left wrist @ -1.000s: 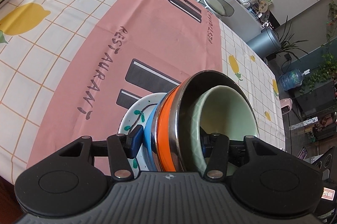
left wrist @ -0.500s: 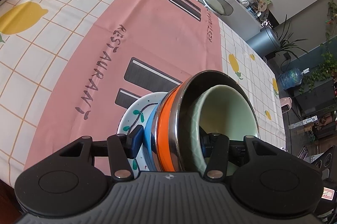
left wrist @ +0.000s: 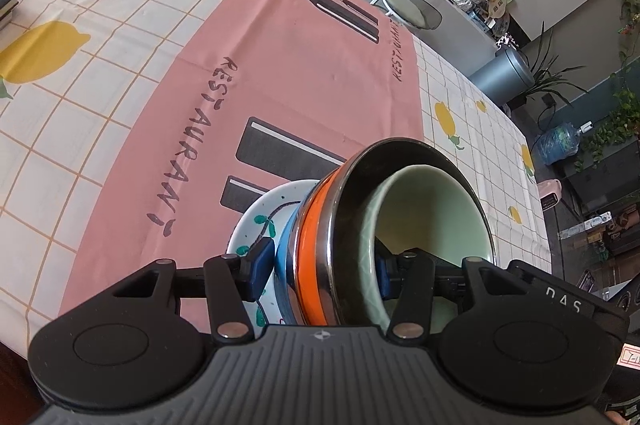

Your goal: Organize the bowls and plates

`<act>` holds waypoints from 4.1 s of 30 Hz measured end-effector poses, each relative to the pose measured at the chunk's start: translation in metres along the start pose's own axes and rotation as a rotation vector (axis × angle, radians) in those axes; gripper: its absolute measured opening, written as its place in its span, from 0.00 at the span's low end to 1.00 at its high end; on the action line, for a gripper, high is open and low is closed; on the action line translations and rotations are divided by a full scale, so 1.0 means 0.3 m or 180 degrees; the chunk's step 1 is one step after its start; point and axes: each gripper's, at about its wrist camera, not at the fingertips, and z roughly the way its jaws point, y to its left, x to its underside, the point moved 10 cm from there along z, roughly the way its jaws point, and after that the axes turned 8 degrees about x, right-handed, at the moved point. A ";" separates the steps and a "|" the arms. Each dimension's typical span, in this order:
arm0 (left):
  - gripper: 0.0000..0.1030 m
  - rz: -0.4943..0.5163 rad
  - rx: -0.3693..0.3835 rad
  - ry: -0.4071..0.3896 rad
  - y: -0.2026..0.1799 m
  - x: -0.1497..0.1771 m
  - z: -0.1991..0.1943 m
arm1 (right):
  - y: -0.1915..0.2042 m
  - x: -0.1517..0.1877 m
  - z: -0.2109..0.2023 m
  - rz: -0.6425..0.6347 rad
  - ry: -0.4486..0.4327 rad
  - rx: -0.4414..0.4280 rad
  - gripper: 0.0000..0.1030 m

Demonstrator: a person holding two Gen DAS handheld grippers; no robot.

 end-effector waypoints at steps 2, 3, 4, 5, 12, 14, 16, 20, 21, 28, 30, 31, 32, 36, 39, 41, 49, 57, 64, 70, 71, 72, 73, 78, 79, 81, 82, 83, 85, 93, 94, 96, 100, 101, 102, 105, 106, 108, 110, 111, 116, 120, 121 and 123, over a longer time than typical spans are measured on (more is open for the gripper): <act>0.58 0.0024 0.0005 0.0002 -0.008 -0.007 -0.005 | 0.007 -0.006 -0.009 -0.0027 -0.0034 0.0010 0.57; 0.59 0.0029 0.0008 0.0005 -0.010 -0.009 -0.007 | 0.010 -0.009 -0.012 -0.0055 -0.0053 0.0028 0.59; 0.62 0.0037 0.0012 0.0000 -0.012 -0.011 -0.010 | 0.013 -0.013 -0.015 -0.0088 -0.0073 0.0063 0.61; 0.63 0.0050 0.0017 -0.0009 -0.015 -0.014 -0.013 | 0.014 -0.015 -0.018 -0.0117 -0.0094 0.0098 0.63; 0.65 0.0375 -0.0022 -0.0253 -0.068 -0.069 -0.105 | 0.032 -0.046 -0.074 -0.0348 -0.0345 0.0294 0.65; 0.65 0.0542 -0.0060 -0.0423 -0.093 -0.095 -0.157 | 0.050 -0.059 -0.114 -0.0475 -0.0500 0.0361 0.66; 0.65 0.0731 -0.0134 -0.0636 -0.121 -0.117 -0.216 | 0.077 -0.072 -0.168 -0.0658 -0.0714 0.0435 0.67; 0.65 0.1236 -0.0281 -0.0972 -0.191 -0.135 -0.326 | 0.142 -0.070 -0.264 -0.0999 -0.1082 0.0530 0.72; 0.65 0.1340 -0.0308 -0.1026 -0.205 -0.133 -0.347 | 0.159 -0.063 -0.288 -0.1090 -0.1167 0.0547 0.73; 0.69 0.1879 -0.0463 -0.1384 -0.266 -0.072 -0.480 | 0.248 0.019 -0.408 -0.1626 -0.1629 0.0610 0.87; 0.71 0.1943 -0.0509 -0.1425 -0.263 -0.051 -0.499 | 0.253 0.049 -0.427 -0.1718 -0.1707 0.0632 0.87; 0.72 0.1955 -0.0523 -0.1438 -0.259 -0.039 -0.509 | 0.254 0.069 -0.437 -0.1759 -0.1744 0.0636 0.87; 0.73 0.1970 -0.0525 -0.1432 -0.256 -0.028 -0.516 | 0.251 0.086 -0.444 -0.1778 -0.1770 0.0643 0.87; 0.75 0.2001 -0.0543 -0.1351 -0.242 0.013 -0.528 | 0.230 0.146 -0.462 -0.1746 -0.1880 0.0690 0.87; 0.75 0.1981 -0.0631 -0.1336 -0.228 0.040 -0.539 | 0.210 0.187 -0.480 -0.1729 -0.2009 0.0806 0.87; 0.75 0.1913 -0.0712 -0.1311 -0.206 0.057 -0.539 | 0.199 0.218 -0.491 -0.1727 -0.2058 0.0865 0.87; 0.74 0.1687 -0.0903 -0.1116 -0.097 0.144 -0.489 | 0.126 0.304 -0.485 -0.1720 -0.2056 0.1142 0.88; 0.74 0.1533 -0.0914 -0.0737 -0.038 0.228 -0.423 | 0.036 0.383 -0.405 -0.1571 -0.1603 0.1206 0.88; 0.74 0.1547 -0.0926 -0.0720 -0.044 0.246 -0.418 | 0.018 0.397 -0.385 -0.1544 -0.1528 0.1199 0.88; 0.74 0.1542 -0.0918 -0.0675 -0.045 0.249 -0.408 | 0.023 0.400 -0.381 -0.1579 -0.1528 0.1202 0.88; 0.74 0.1543 -0.0919 -0.0675 -0.046 0.249 -0.408 | 0.024 0.398 -0.384 -0.1585 -0.1535 0.1201 0.88; 0.74 0.1542 -0.0919 -0.0676 -0.046 0.248 -0.408 | 0.025 0.398 -0.384 -0.1589 -0.1541 0.1201 0.88; 0.74 0.1541 -0.0918 -0.0678 -0.046 0.248 -0.407 | 0.027 0.399 -0.385 -0.1594 -0.1546 0.1203 0.88; 0.74 0.1536 -0.0915 -0.0681 -0.049 0.248 -0.409 | 0.028 0.401 -0.382 -0.1608 -0.1533 0.1205 0.88; 0.74 0.1538 -0.0912 -0.0682 -0.049 0.248 -0.409 | 0.027 0.400 -0.381 -0.1609 -0.1530 0.1207 0.88; 0.74 0.1542 -0.0910 -0.0682 -0.050 0.248 -0.409 | 0.029 0.400 -0.381 -0.1616 -0.1533 0.1210 0.88; 0.74 0.1543 -0.0908 -0.0681 -0.051 0.248 -0.409 | 0.030 0.401 -0.382 -0.1622 -0.1536 0.1214 0.88; 0.74 0.1543 -0.0904 -0.0679 -0.050 0.249 -0.408 | 0.032 0.401 -0.382 -0.1627 -0.1539 0.1217 0.88; 0.74 0.1539 -0.0897 -0.0673 -0.050 0.250 -0.406 | 0.034 0.401 -0.382 -0.1642 -0.1541 0.1220 0.88; 0.74 0.1530 -0.0892 -0.0662 -0.051 0.252 -0.405 | 0.036 0.402 -0.375 -0.1661 -0.1520 0.1224 0.88; 0.74 0.1530 -0.0890 -0.0660 -0.051 0.252 -0.405 | 0.037 0.402 -0.375 -0.1664 -0.1521 0.1225 0.88; 0.74 0.1528 -0.0884 -0.0654 -0.050 0.252 -0.404 | 0.038 0.402 -0.374 -0.1673 -0.1521 0.1224 0.88; 0.74 0.1524 -0.0880 -0.0645 -0.048 0.249 -0.404 | 0.035 0.403 -0.369 -0.1670 -0.1490 0.1222 0.88; 0.74 0.1523 -0.0878 -0.0646 -0.049 0.249 -0.404 | 0.035 0.403 -0.368 -0.1668 -0.1487 0.1223 0.88; 0.74 0.1523 -0.0877 -0.0646 -0.049 0.249 -0.404 | 0.035 0.403 -0.368 -0.1667 -0.1488 0.1222 0.88; 0.74 0.1525 -0.0878 -0.0641 -0.049 0.250 -0.404 | 0.037 0.403 -0.371 -0.1678 -0.1501 0.1223 0.88; 0.74 0.1524 -0.0876 -0.0640 -0.048 0.252 -0.403 | 0.038 0.403 -0.370 -0.1681 -0.1502 0.1221 0.88; 0.74 0.1523 -0.0877 -0.0640 -0.049 0.253 -0.404 | 0.037 0.403 -0.369 -0.1678 -0.1498 0.1219 0.88; 0.74 0.1523 -0.0876 -0.0644 -0.049 0.252 -0.403 | 0.036 0.402 -0.370 -0.1669 -0.1494 0.1221 0.88; 0.74 0.1523 -0.0878 -0.0645 -0.049 0.253 -0.403 | 0.036 0.402 -0.370 -0.1669 -0.1496 0.1221 0.88; 0.74 0.1523 -0.0876 -0.0632 -0.047 0.255 -0.402 | 0.039 0.404 -0.368 -0.1685 -0.1494 0.1220 0.88; 0.73 0.1521 -0.0874 -0.0630 -0.047 0.257 -0.402 | 0.036 0.405 -0.365 -0.1668 -0.1474 0.1218 0.88; 0.74 0.1520 -0.0874 -0.0629 -0.046 0.257 -0.402 | 0.036 0.405 -0.365 -0.1669 -0.1474 0.1220 0.88; 0.73 0.1519 -0.0873 -0.0629 -0.046 0.257 -0.402 | 0.037 0.406 -0.365 -0.1676 -0.1480 0.1217 0.88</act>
